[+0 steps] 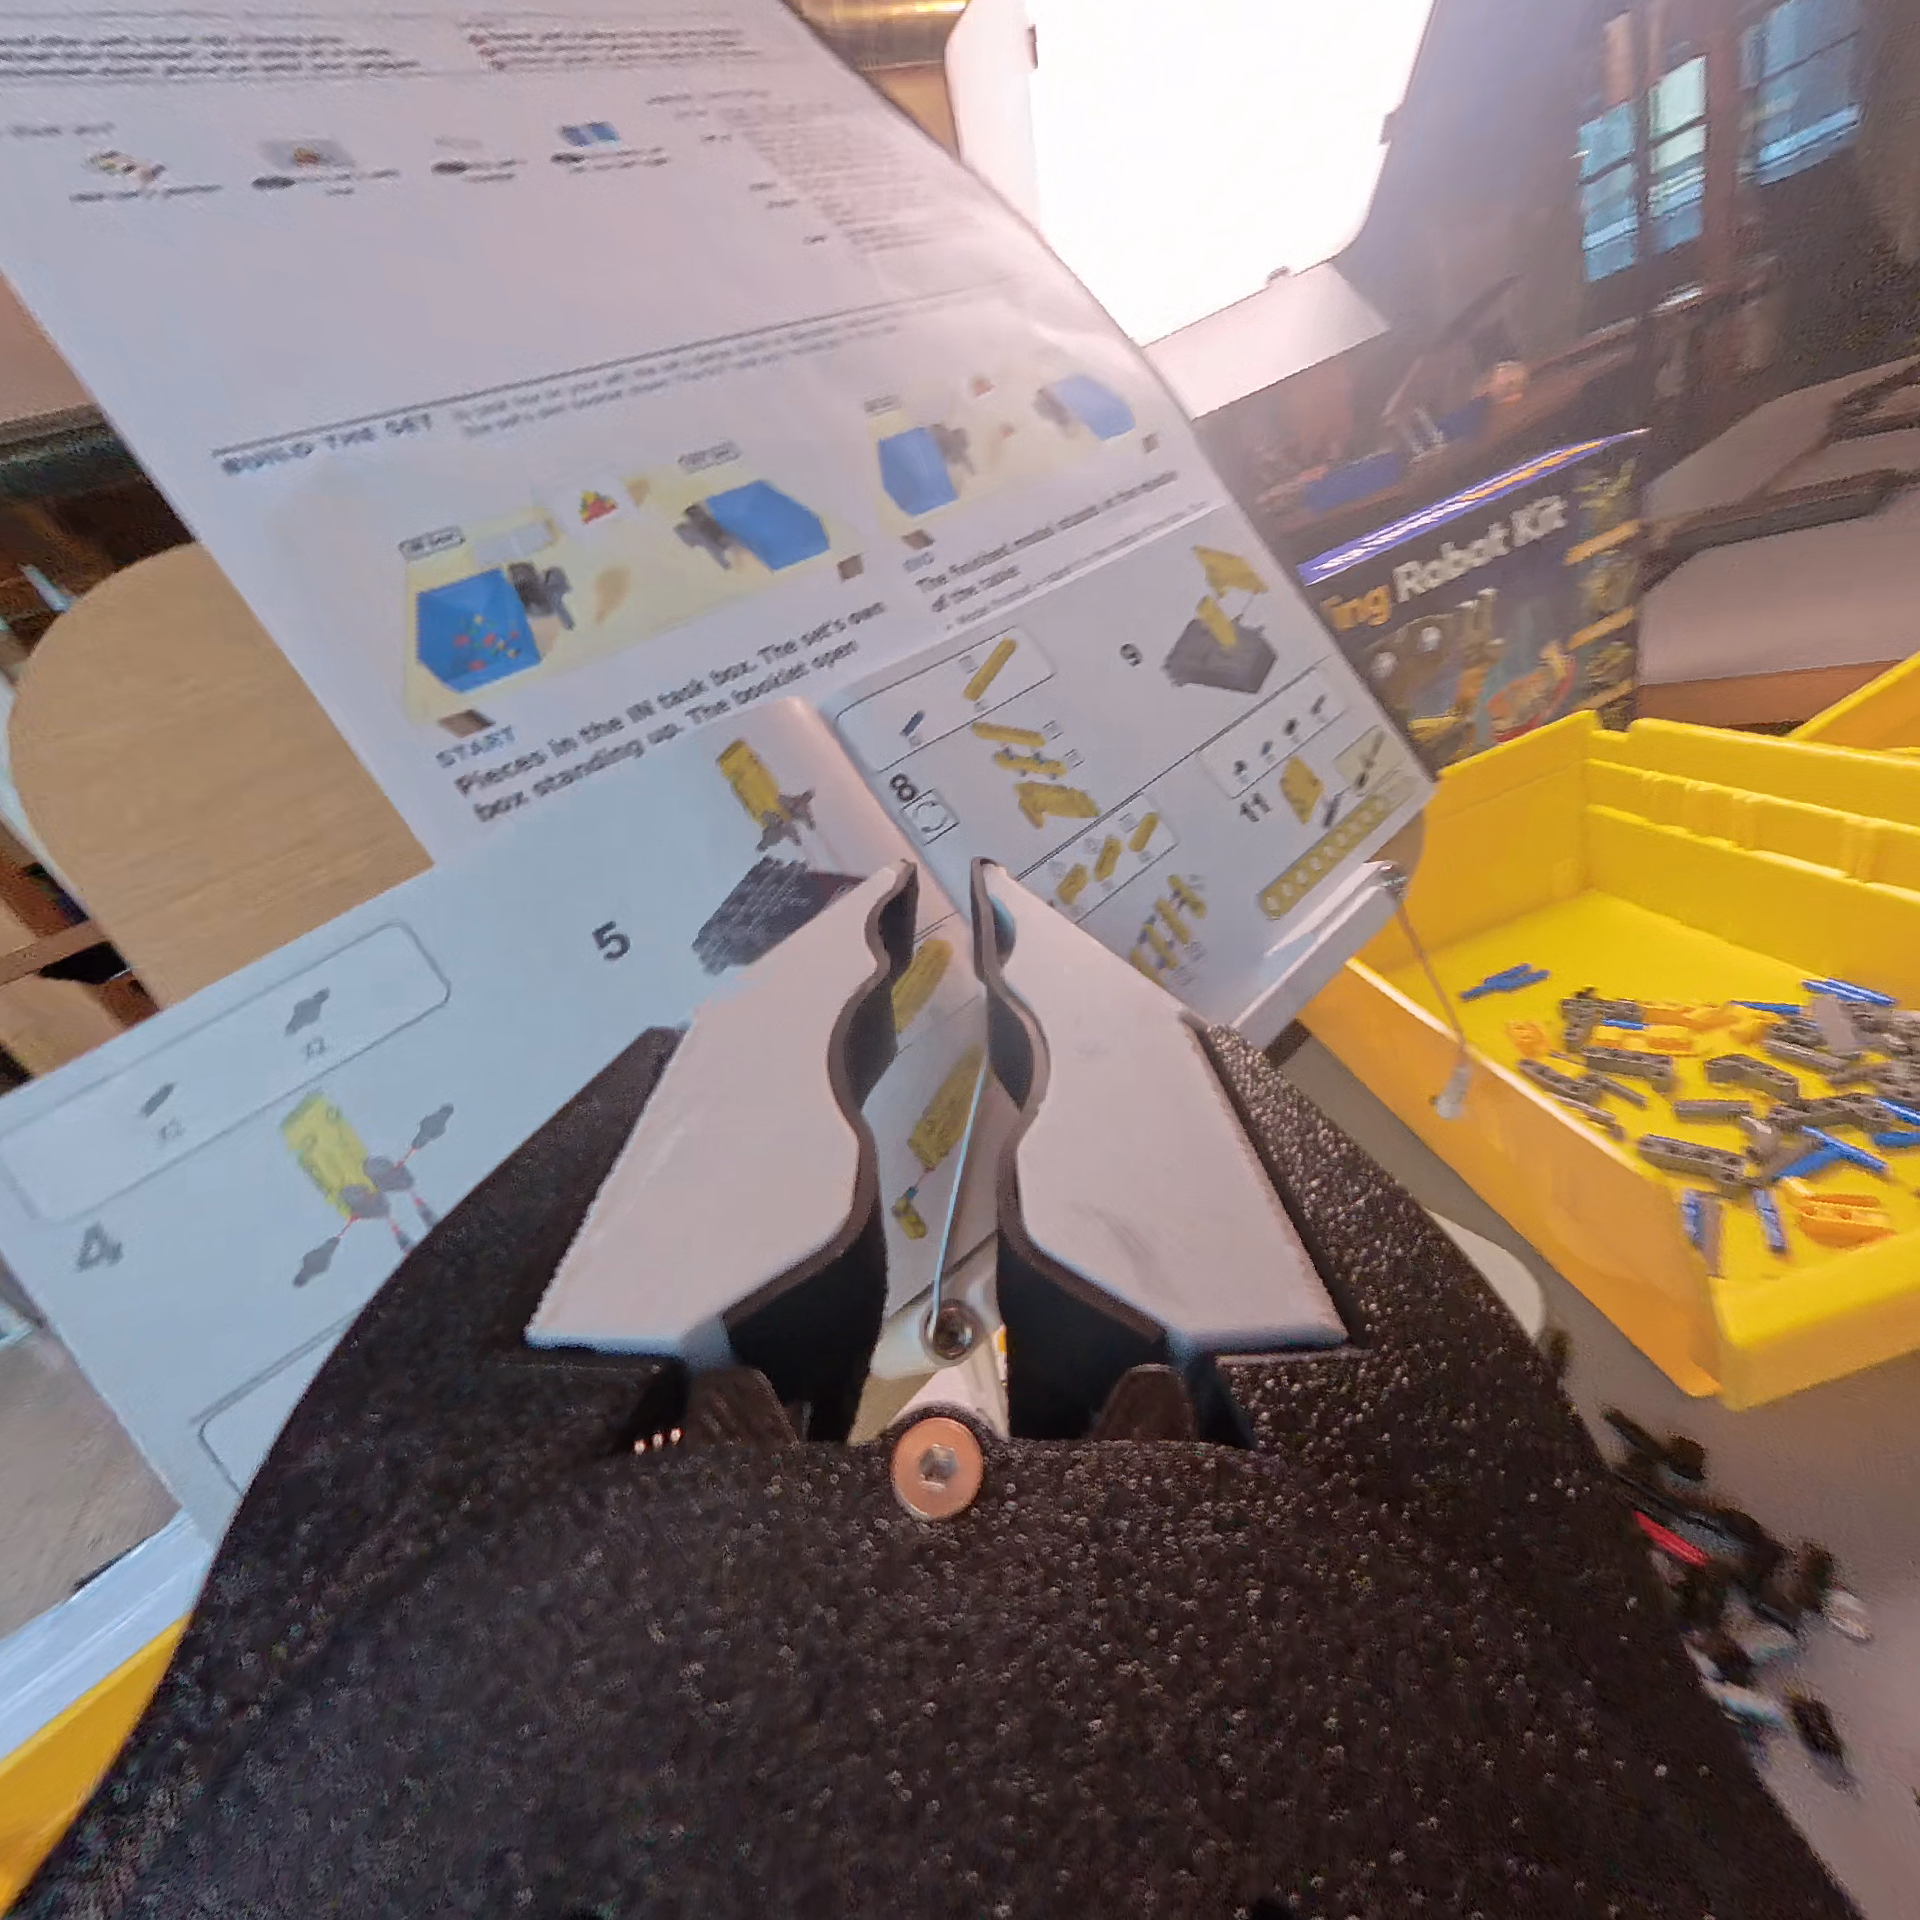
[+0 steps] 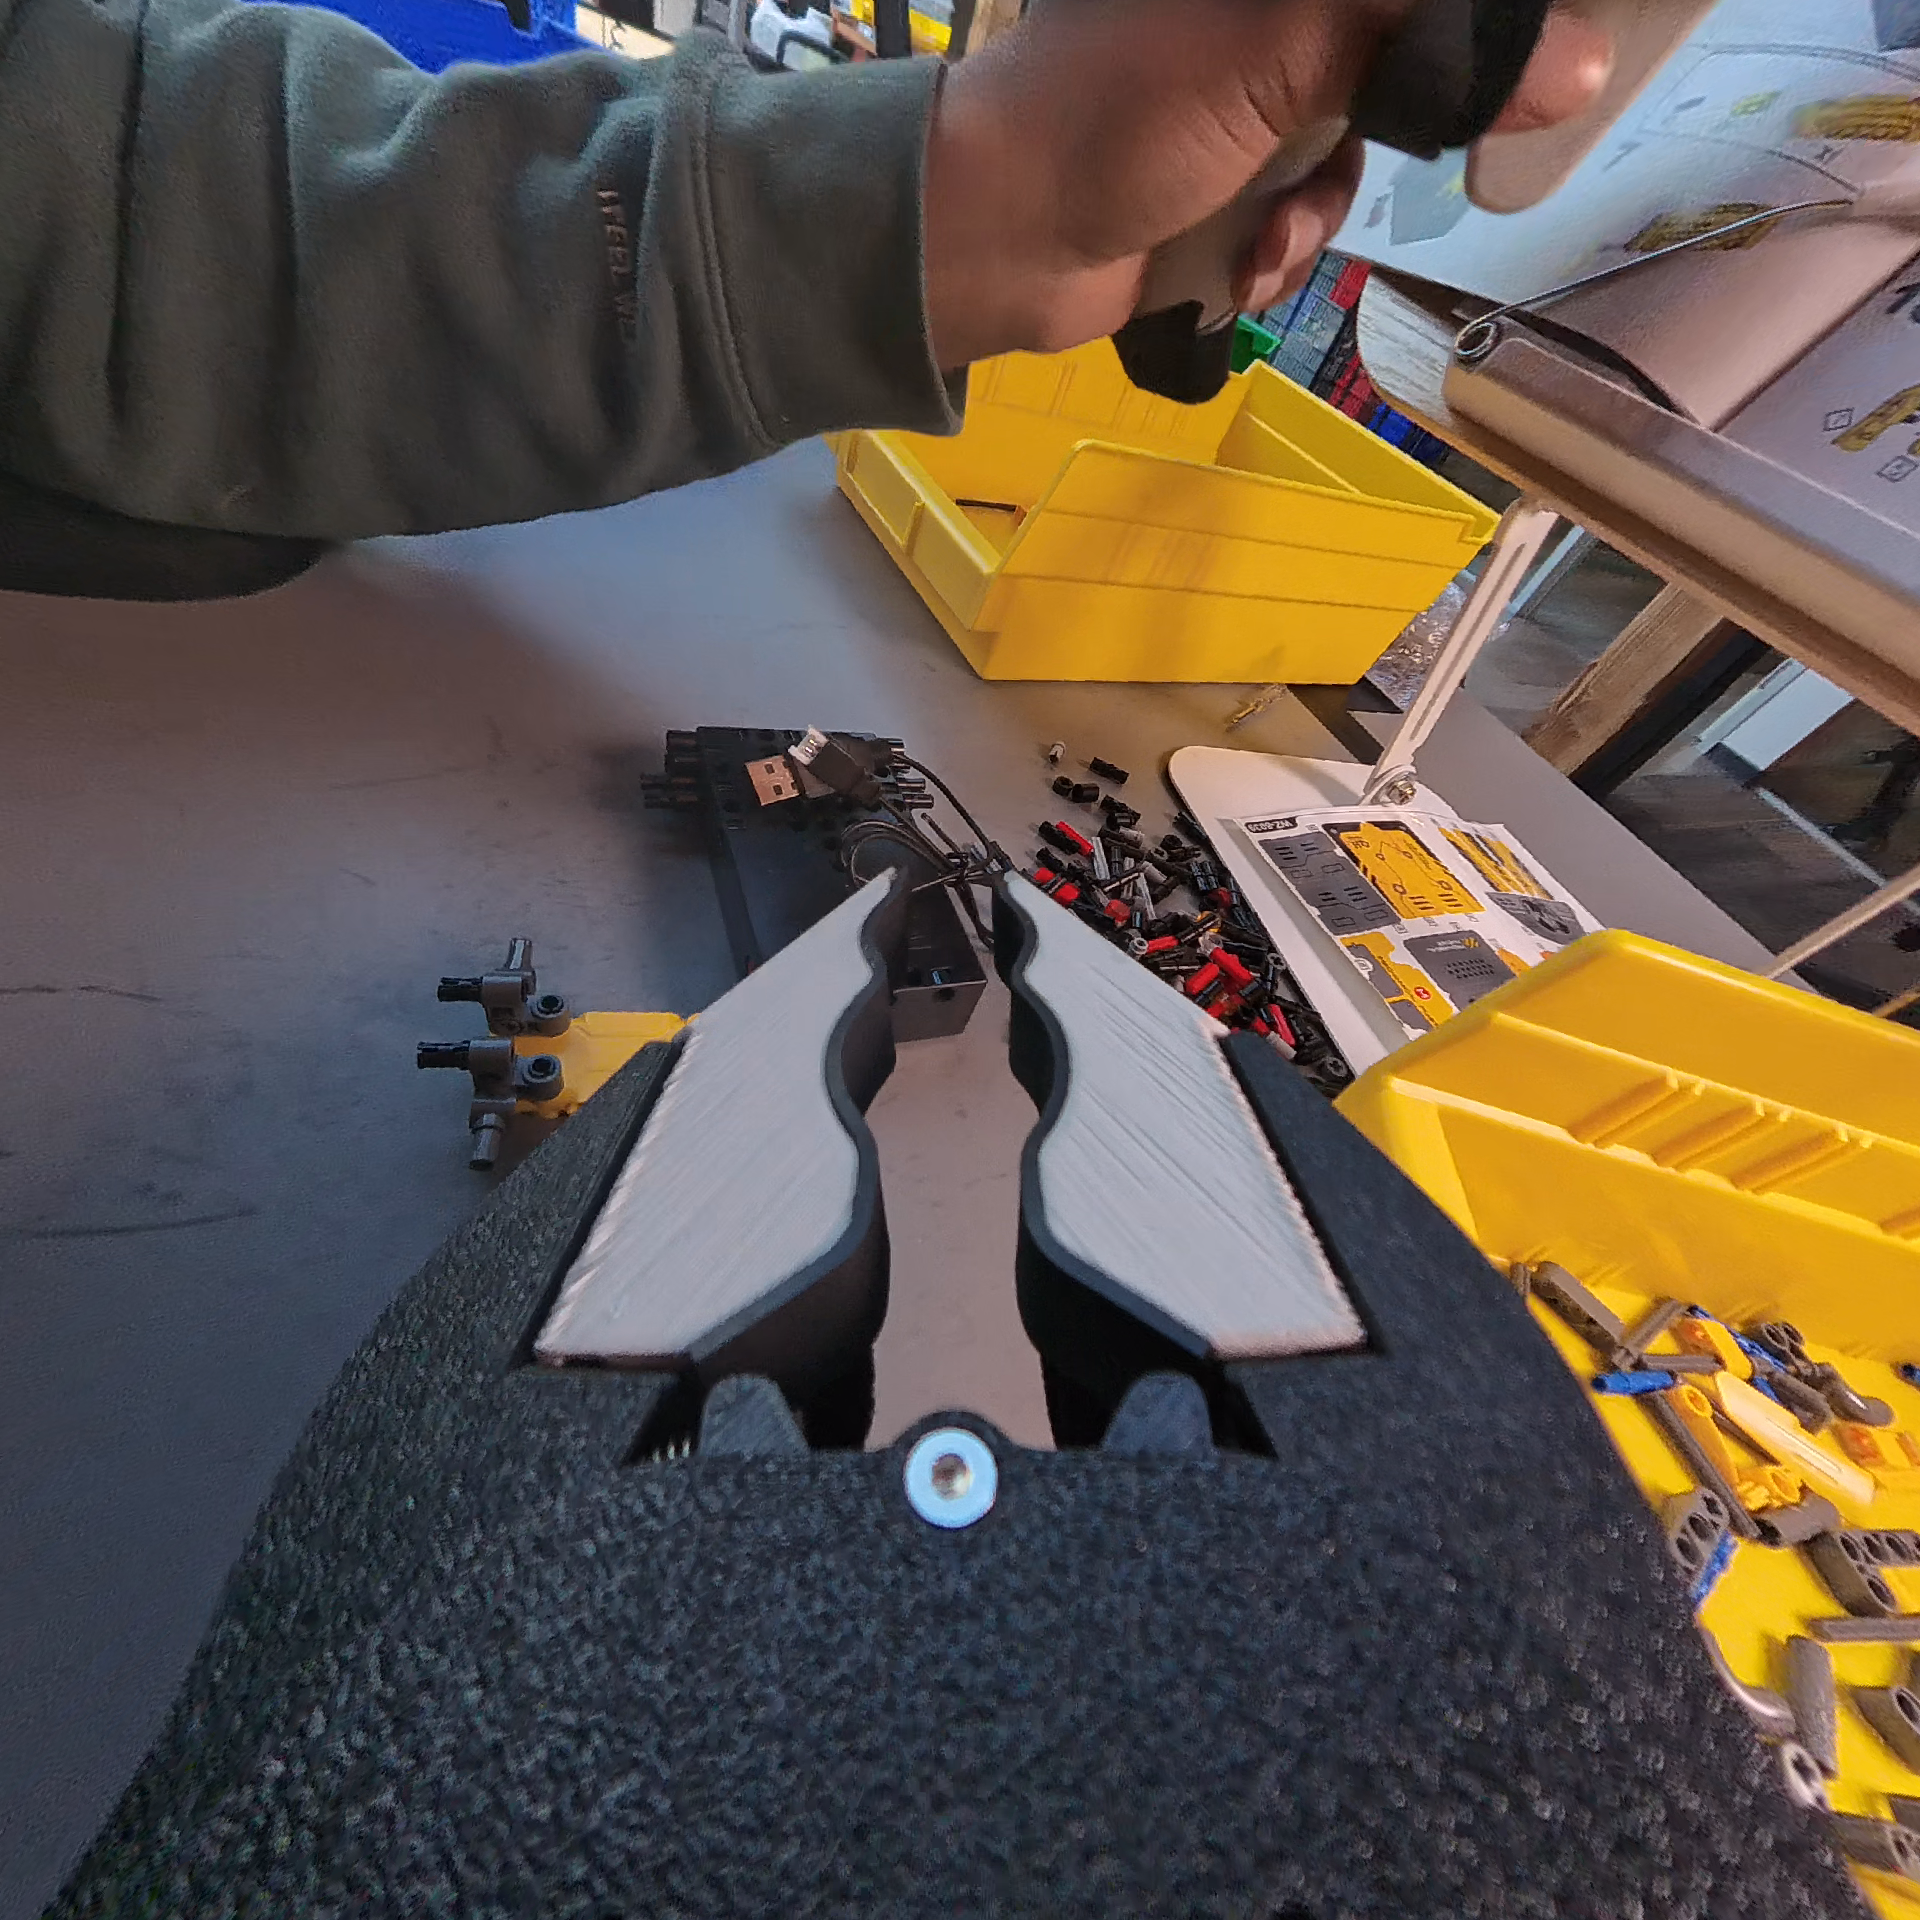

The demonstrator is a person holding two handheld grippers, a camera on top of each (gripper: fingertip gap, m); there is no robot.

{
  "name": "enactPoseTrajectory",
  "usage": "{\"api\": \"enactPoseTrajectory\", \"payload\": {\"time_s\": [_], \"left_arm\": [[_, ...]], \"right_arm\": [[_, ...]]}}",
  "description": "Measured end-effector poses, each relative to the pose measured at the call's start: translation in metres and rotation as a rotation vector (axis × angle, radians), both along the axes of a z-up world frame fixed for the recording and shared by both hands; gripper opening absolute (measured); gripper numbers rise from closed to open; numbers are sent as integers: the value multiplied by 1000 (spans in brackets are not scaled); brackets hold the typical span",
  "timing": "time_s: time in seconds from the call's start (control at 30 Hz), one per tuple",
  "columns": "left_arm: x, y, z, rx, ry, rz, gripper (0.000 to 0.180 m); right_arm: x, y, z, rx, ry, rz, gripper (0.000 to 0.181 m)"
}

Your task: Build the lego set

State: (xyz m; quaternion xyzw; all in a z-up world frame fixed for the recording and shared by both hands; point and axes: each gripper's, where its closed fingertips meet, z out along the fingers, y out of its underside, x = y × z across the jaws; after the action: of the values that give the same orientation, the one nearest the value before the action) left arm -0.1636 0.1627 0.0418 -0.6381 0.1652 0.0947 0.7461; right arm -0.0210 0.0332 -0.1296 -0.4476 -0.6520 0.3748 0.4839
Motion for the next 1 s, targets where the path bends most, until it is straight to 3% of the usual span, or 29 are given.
{"api": "enactPoseTrajectory", "payload": {"time_s": [0.23, 0.47, 0.6, 0.73, 0.87, 1.0], "left_arm": [[62, -60, -16, -335, 70, -391, 34], [53, -150, -147, -758, 64, -494, 64], [56, -173, -195, -856, -1, -483, 75], [74, -162, -209, -883, 22, -509, 69], [78, -157, -221, -949, 108, -524, 41], [69, -154, -215, -930, 81, -490, 41]], "right_arm": [[1, 4, 2, -45, 3, -19, 14], [1, 3, -4, -29, -37, -27, 15], [-2, 7, -5, -52, -51, -40, 16], [-4, 11, -6, -68, -57, -59, 17], [0, 12, -8, -52, -66, -70, 17], [0, 10, -11, -34, -87, -63, 17]]}}
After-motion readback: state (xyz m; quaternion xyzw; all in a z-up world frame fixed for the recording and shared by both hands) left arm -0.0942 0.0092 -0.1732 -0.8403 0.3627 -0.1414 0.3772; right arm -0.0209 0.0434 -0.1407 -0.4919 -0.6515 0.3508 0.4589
